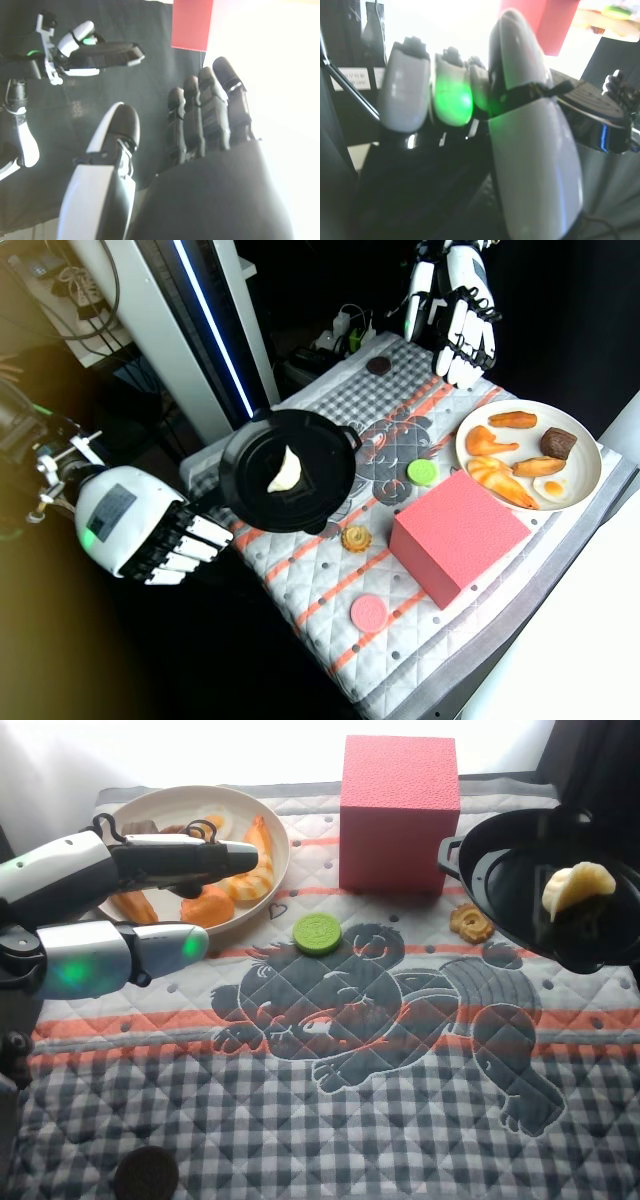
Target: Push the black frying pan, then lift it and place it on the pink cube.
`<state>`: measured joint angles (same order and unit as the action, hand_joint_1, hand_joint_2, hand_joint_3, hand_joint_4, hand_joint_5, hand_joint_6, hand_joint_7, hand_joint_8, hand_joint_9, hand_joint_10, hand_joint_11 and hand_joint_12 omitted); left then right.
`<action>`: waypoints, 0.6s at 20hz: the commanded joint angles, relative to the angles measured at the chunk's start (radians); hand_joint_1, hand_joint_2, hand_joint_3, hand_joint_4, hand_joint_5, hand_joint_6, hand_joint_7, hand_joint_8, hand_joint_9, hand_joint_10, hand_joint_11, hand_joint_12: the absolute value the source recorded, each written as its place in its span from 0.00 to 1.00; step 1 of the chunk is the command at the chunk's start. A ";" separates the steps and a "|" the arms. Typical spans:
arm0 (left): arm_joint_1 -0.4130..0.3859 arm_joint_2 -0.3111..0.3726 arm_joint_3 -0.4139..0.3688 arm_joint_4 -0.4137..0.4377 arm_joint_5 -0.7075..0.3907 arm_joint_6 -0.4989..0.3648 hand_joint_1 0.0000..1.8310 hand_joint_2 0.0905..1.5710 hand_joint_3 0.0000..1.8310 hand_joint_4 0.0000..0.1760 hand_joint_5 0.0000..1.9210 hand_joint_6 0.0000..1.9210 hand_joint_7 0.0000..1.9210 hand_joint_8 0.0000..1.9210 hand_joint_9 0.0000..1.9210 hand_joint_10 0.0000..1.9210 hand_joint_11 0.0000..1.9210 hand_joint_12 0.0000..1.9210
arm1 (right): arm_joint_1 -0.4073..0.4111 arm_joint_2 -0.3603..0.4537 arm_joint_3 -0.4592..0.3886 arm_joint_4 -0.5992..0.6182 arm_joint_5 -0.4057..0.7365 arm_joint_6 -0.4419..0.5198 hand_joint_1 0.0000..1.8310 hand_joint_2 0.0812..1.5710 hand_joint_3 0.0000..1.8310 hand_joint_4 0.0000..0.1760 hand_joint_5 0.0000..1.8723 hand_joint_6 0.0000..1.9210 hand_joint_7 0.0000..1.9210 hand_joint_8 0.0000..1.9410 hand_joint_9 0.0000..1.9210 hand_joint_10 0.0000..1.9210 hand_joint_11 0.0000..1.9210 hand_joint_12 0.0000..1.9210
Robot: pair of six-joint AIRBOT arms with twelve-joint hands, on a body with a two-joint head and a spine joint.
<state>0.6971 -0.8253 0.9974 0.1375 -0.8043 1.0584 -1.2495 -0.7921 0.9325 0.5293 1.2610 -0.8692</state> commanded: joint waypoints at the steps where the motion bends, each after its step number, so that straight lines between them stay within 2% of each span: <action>1: -0.008 0.001 0.001 -0.023 -0.124 -0.004 0.38 0.86 0.00 0.00 0.19 0.00 0.17 0.00 0.16 0.00 0.00 0.46 | 0.019 0.009 0.011 -0.002 0.120 0.002 0.80 0.79 0.03 0.00 0.66 1.00 0.71 1.00 0.79 1.00 0.81 1.00; 2: -0.008 0.001 0.001 -0.023 -0.124 -0.004 0.37 0.86 0.00 0.00 0.19 0.00 0.16 0.00 0.15 0.00 0.00 0.41 | 0.025 0.012 0.015 -0.001 0.118 0.002 0.81 0.78 0.03 0.00 0.65 1.00 0.69 1.00 0.77 1.00 0.80 1.00; 7: -0.008 -0.002 0.001 -0.024 -0.124 -0.004 0.36 0.86 0.00 0.00 0.18 0.00 0.16 0.00 0.14 0.00 0.00 0.34 | 0.104 0.014 0.052 -0.012 0.032 -0.010 0.84 0.77 0.02 0.00 0.65 1.00 0.70 1.00 0.79 1.00 0.82 1.00; 12: -0.003 -0.004 0.002 -0.028 -0.126 -0.004 0.36 0.87 0.00 0.00 0.18 0.00 0.16 0.00 0.14 0.00 0.00 0.34 | 0.206 0.011 0.082 -0.035 -0.067 -0.065 0.84 0.77 0.01 0.00 0.66 1.00 0.74 1.00 0.82 1.00 0.85 1.00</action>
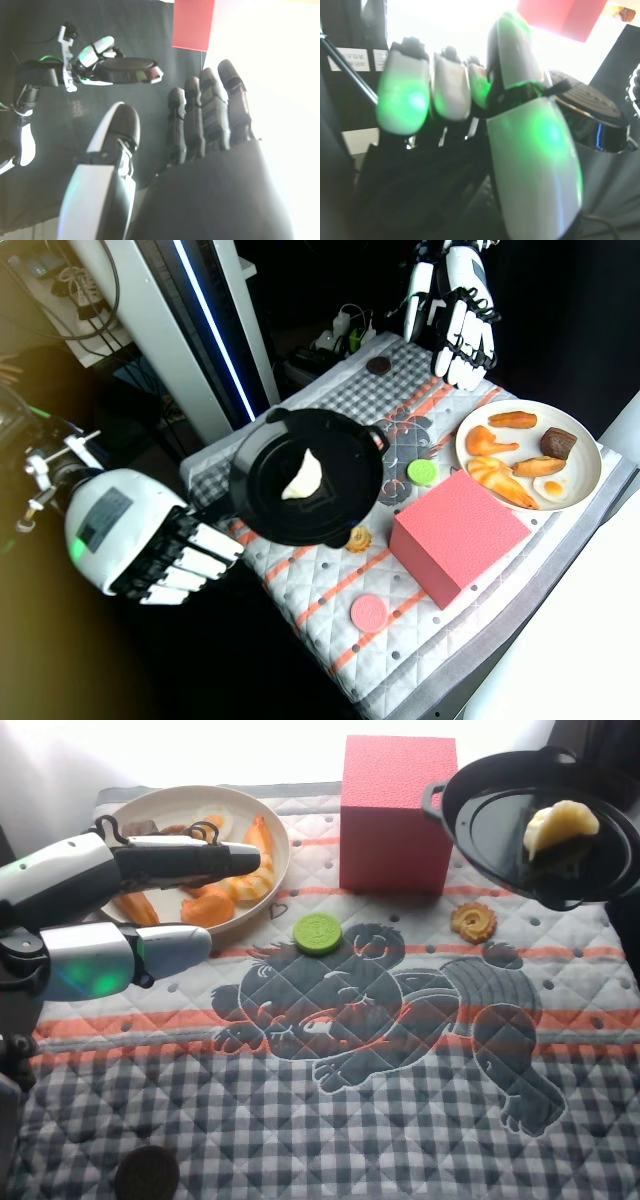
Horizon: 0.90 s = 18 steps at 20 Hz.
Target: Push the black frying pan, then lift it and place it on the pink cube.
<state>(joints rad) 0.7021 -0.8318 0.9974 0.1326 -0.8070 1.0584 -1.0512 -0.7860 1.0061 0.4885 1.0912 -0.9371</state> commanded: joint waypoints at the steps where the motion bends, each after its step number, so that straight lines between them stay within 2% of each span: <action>1: -0.005 0.000 0.002 -0.026 -0.125 -0.004 0.35 0.87 0.00 0.00 0.18 0.00 0.16 0.00 0.14 0.00 0.00 0.37 | 0.021 0.002 0.017 0.006 0.087 0.000 0.84 0.77 0.02 0.00 0.67 1.00 0.75 1.00 0.83 1.00 0.86 1.00; 3: 0.000 -0.002 0.004 -0.030 -0.128 -0.004 0.35 0.87 0.00 0.00 0.17 0.00 0.16 0.00 0.16 0.01 0.00 0.42 | 0.067 -0.011 0.037 -0.001 0.043 -0.017 0.83 0.77 0.01 0.00 0.66 1.00 0.74 1.00 0.82 1.00 0.84 1.00; 8: 0.017 -0.001 0.004 -0.044 -0.142 -0.004 0.35 0.87 0.00 0.00 0.18 0.00 0.16 0.00 0.17 0.01 0.00 0.40 | 0.190 -0.058 0.092 -0.033 -0.075 -0.066 0.83 0.77 0.01 0.00 0.66 1.00 0.74 1.00 0.82 1.00 0.86 1.00; 14: 0.027 0.000 0.003 -0.053 -0.152 -0.005 0.42 0.85 0.00 0.00 0.18 0.00 0.17 0.00 0.17 0.00 0.00 0.40 | 0.321 -0.144 0.184 -0.058 -0.219 -0.098 0.78 0.77 0.01 0.00 0.67 1.00 0.76 1.00 0.83 1.00 0.86 1.00; 18: 0.028 0.000 0.003 -0.055 -0.156 -0.005 0.44 0.84 0.00 0.00 0.18 0.00 0.17 0.00 0.18 0.01 0.00 0.40 | 0.384 -0.200 0.249 -0.062 -0.281 -0.098 0.81 0.76 0.01 0.00 0.68 1.00 0.77 1.00 0.84 1.00 0.87 1.00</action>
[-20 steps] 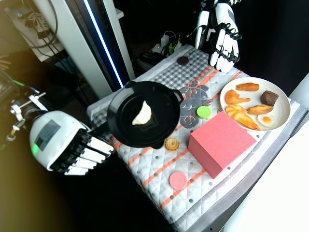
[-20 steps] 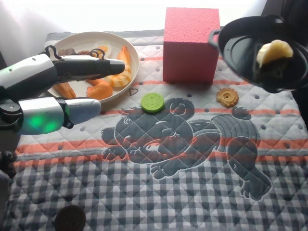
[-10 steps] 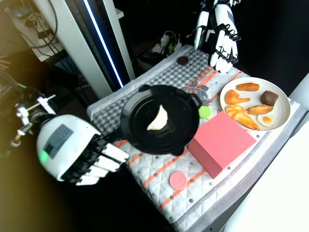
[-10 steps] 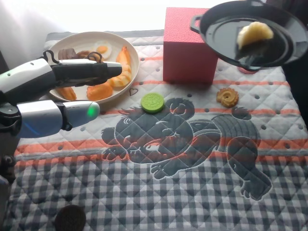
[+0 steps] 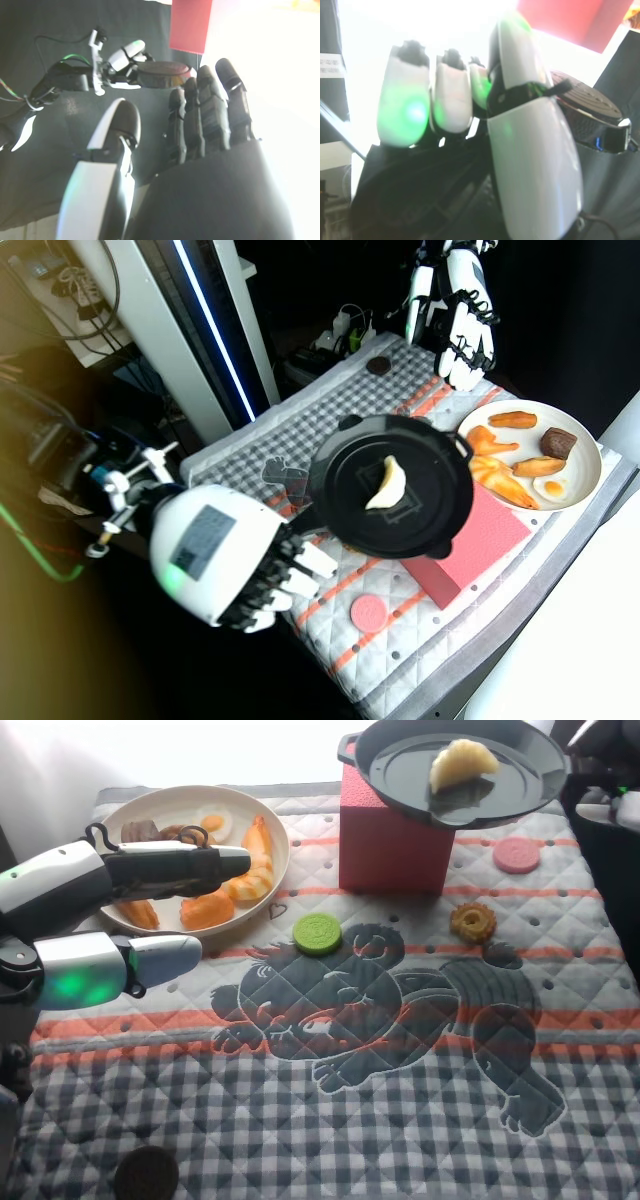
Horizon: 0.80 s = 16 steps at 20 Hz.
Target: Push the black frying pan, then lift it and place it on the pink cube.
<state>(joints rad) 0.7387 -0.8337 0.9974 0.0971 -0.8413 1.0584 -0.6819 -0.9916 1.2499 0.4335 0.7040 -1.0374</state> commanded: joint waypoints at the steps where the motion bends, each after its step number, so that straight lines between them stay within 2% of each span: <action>1: -0.008 0.001 0.003 -0.020 -0.122 -0.005 0.45 0.84 0.00 0.00 0.18 0.00 0.17 0.00 0.19 0.01 0.00 0.41 | 0.024 -0.004 0.016 -0.007 0.099 0.002 0.76 0.77 0.01 0.00 0.69 1.00 0.76 1.00 0.81 1.00 0.77 1.00; 3: -0.005 0.000 0.004 -0.023 -0.128 -0.005 0.44 0.84 0.00 0.00 0.18 0.00 0.17 0.00 0.19 0.00 0.00 0.40 | 0.047 -0.030 0.048 -0.007 0.074 0.002 0.83 0.76 0.01 0.00 0.68 1.00 0.77 1.00 0.84 1.00 0.83 1.00; 5: 0.011 -0.001 0.004 -0.042 -0.145 -0.005 0.45 0.84 0.00 0.00 0.18 0.00 0.16 0.00 0.19 0.00 0.00 0.40 | 0.079 -0.071 0.091 -0.007 0.035 -0.004 0.82 0.76 0.01 0.00 0.69 1.00 0.78 1.00 0.85 1.00 0.86 1.00; 6: 0.019 0.000 0.004 -0.046 -0.152 -0.005 0.46 0.83 0.00 0.00 0.18 0.00 0.17 0.00 0.20 0.01 0.00 0.43 | 0.091 -0.086 0.109 -0.007 0.018 -0.008 0.82 0.76 0.01 0.52 0.69 1.00 0.77 1.00 0.84 1.00 0.85 1.00; 7: 0.021 0.000 0.005 -0.046 -0.153 -0.005 0.47 0.83 0.00 0.00 0.18 0.00 0.17 0.00 0.20 0.01 0.00 0.44 | 0.102 -0.097 0.122 -0.007 0.004 -0.013 0.80 0.76 0.01 0.70 0.67 1.00 0.75 1.00 0.83 1.00 0.84 1.00; 9: 0.021 0.000 0.006 -0.046 -0.156 -0.005 0.43 0.84 0.00 0.00 0.18 0.00 0.16 0.00 0.20 0.00 0.00 0.42 | 0.118 -0.114 0.141 -0.006 -0.019 -0.027 0.79 0.76 0.01 0.76 0.70 1.00 0.76 1.00 0.82 1.00 0.85 1.00; 11: 0.021 0.000 0.007 -0.046 -0.161 -0.005 0.42 0.85 0.00 0.00 0.20 0.00 0.17 0.00 0.20 0.00 0.00 0.47 | 0.126 -0.134 0.164 -0.006 -0.040 -0.028 0.84 0.75 0.01 0.72 0.73 1.00 0.77 1.00 0.83 1.00 0.86 1.00; 12: 0.021 -0.001 0.007 -0.046 -0.162 -0.005 0.41 0.85 0.00 0.00 0.19 0.00 0.17 0.00 0.21 0.01 0.00 0.48 | 0.130 -0.146 0.177 -0.006 -0.057 -0.030 0.85 0.75 0.01 0.71 0.71 1.00 0.76 1.00 0.83 1.00 0.87 1.00; 13: 0.021 -0.001 0.007 -0.046 -0.162 -0.005 0.41 0.85 0.00 0.00 0.19 0.00 0.17 0.00 0.20 0.00 0.00 0.48 | 0.132 -0.157 0.191 -0.006 -0.071 -0.030 0.83 0.76 0.01 0.75 0.67 1.00 0.73 1.00 0.80 1.00 0.85 1.00; 16: 0.021 -0.001 0.008 -0.046 -0.167 -0.005 0.44 0.84 0.00 0.00 0.20 0.00 0.17 0.00 0.19 0.00 0.00 0.46 | 0.134 -0.182 0.213 -0.003 -0.089 -0.030 0.82 0.77 0.01 0.81 0.65 1.00 0.72 1.00 0.79 1.00 0.83 1.00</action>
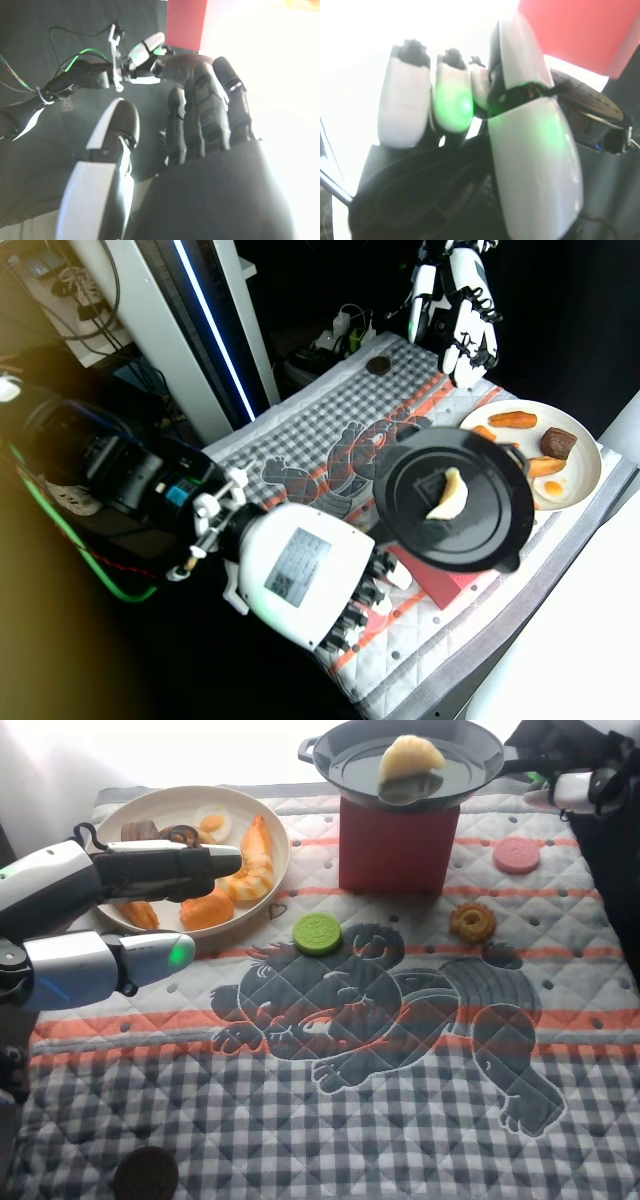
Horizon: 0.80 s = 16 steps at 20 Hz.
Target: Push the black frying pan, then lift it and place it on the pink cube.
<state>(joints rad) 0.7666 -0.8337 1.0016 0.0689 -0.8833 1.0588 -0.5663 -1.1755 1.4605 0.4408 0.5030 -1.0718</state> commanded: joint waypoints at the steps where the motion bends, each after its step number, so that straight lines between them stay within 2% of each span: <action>1: -0.007 -0.001 0.004 -0.019 -0.126 -0.005 0.42 0.85 0.00 0.00 0.19 0.00 0.16 0.00 0.19 0.00 0.00 0.42 | 0.018 -0.006 0.008 -0.010 0.107 0.004 0.83 0.77 0.01 0.83 0.65 1.00 0.72 1.00 0.79 1.00 0.83 1.00; 2: -0.007 -0.001 0.004 -0.020 -0.127 -0.005 0.43 0.84 0.00 0.00 0.19 0.00 0.16 0.00 0.19 0.00 0.00 0.40 | 0.018 -0.012 0.013 -0.010 0.104 0.004 0.84 0.77 0.01 0.86 0.64 1.00 0.69 1.00 0.75 1.00 0.79 1.00; 3: -0.007 -0.001 0.005 -0.020 -0.128 -0.005 0.45 0.84 0.00 0.00 0.20 0.00 0.17 0.00 0.20 0.00 0.00 0.44 | 0.018 -0.023 0.022 -0.010 0.101 0.004 0.84 0.77 0.01 0.89 0.64 1.00 0.69 1.00 0.75 1.00 0.79 1.00; 4: -0.007 -0.002 0.005 -0.021 -0.129 -0.005 0.42 0.85 0.00 0.00 0.18 0.00 0.16 0.00 0.19 0.00 0.00 0.40 | 0.018 -0.032 0.031 -0.009 0.093 0.004 0.85 0.76 0.01 0.98 0.65 1.00 0.70 1.00 0.75 1.00 0.79 1.00; 5: -0.007 -0.002 0.005 -0.021 -0.129 -0.005 0.41 0.86 0.00 0.00 0.18 0.00 0.16 0.00 0.19 0.00 0.00 0.39 | 0.018 -0.039 0.040 -0.009 0.082 0.004 0.84 0.76 0.01 1.00 0.65 1.00 0.70 1.00 0.75 1.00 0.79 1.00; 7: -0.007 -0.003 0.006 -0.021 -0.129 -0.005 0.43 0.84 0.00 0.00 0.19 0.00 0.18 0.00 0.21 0.01 0.00 0.47 | 0.021 -0.045 0.055 -0.005 0.061 -0.002 0.81 0.76 0.01 1.00 0.62 1.00 0.67 1.00 0.72 1.00 0.75 1.00; 8: -0.007 -0.003 0.006 -0.021 -0.130 -0.005 0.42 0.85 0.00 0.00 0.19 0.00 0.17 0.00 0.20 0.00 0.00 0.45 | 0.023 -0.046 0.060 0.001 0.052 -0.012 0.81 0.76 0.01 1.00 0.61 1.00 0.65 1.00 0.71 1.00 0.74 1.00; 10: -0.005 -0.004 0.006 -0.021 -0.130 -0.007 0.41 0.85 0.00 0.00 0.19 0.00 0.17 0.00 0.19 0.00 0.00 0.43 | 0.044 -0.046 0.061 0.080 0.026 -0.145 0.80 0.76 0.01 1.00 0.63 1.00 0.67 1.00 0.74 1.00 0.76 1.00; 11: -0.004 -0.004 0.006 -0.021 -0.130 -0.007 0.39 0.86 0.00 0.00 0.18 0.00 0.15 0.00 0.18 0.00 0.00 0.38 | 0.046 -0.045 0.065 0.086 0.023 -0.150 0.79 0.77 0.01 1.00 0.64 1.00 0.69 1.00 0.75 1.00 0.78 1.00; 12: -0.004 -0.004 0.006 -0.021 -0.130 -0.008 0.38 0.86 0.00 0.00 0.18 0.00 0.15 0.00 0.18 0.00 0.00 0.38 | 0.046 -0.044 0.067 0.093 0.022 -0.150 0.80 0.77 0.01 0.98 0.66 1.00 0.71 1.00 0.77 1.00 0.79 1.00; 13: -0.004 -0.004 0.006 -0.022 -0.132 -0.008 0.38 0.86 0.00 0.00 0.19 0.00 0.16 0.00 0.20 0.01 0.00 0.42 | 0.046 -0.042 0.071 0.103 0.022 -0.150 0.81 0.78 0.01 0.98 0.68 1.00 0.73 1.00 0.79 1.00 0.82 1.00; 14: -0.004 -0.005 0.006 -0.022 -0.132 -0.008 0.39 0.86 0.00 0.00 0.18 0.00 0.16 0.00 0.20 0.01 0.00 0.41 | 0.046 -0.042 0.076 0.109 0.022 -0.150 0.80 0.79 0.01 0.98 0.69 1.00 0.75 1.00 0.81 1.00 0.83 1.00; 16: -0.004 -0.006 0.007 -0.022 -0.133 -0.008 0.44 0.84 0.00 0.00 0.20 0.00 0.18 0.00 0.21 0.01 0.00 0.46 | 0.048 -0.039 0.079 0.119 0.022 -0.150 0.80 0.80 0.02 1.00 0.69 1.00 0.75 1.00 0.81 1.00 0.84 1.00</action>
<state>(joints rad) 0.7666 -0.8379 1.0035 0.0639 -0.8909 1.0580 -0.5377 -1.2186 1.5337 0.5694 0.4160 -1.2175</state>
